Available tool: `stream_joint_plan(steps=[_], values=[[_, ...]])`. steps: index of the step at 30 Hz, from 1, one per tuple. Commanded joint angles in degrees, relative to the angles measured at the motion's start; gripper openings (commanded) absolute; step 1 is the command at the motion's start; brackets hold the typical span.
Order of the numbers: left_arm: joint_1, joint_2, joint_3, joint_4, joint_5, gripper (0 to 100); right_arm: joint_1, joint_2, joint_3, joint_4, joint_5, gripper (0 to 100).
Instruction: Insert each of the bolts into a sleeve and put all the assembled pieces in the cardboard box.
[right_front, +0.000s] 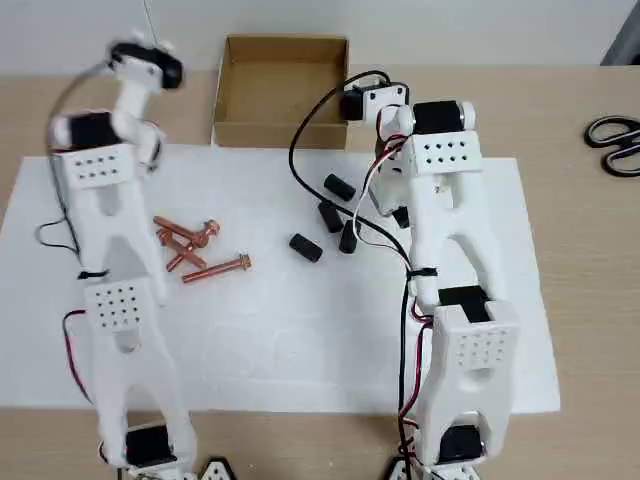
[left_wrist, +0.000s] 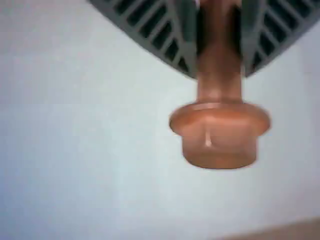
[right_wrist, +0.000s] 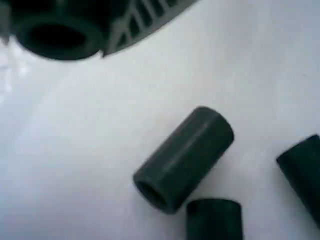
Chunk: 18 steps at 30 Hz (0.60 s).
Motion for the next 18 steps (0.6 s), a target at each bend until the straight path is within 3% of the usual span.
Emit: stream_joint_plan(steps=[1, 4, 9, 18], values=[[0.4, -11.5, 2.3, 1.1, 1.9, 1, 0.0, -4.9, -0.3, 1.0, -0.4, 0.3], [0.8, -20.9, 8.0, 1.2, 6.6, 1, -0.4, -9.4, -0.3, 1.1, -0.5, 0.3], [0.5, -44.7, 22.0, 1.2, 21.3, 1, -0.5, -20.8, 3.0, 1.2, -0.7, 0.3], [9.3, -77.6, 57.6, -0.4, 20.9, 1, -3.6, -52.8, 24.0, 0.7, -2.3, 0.3]])
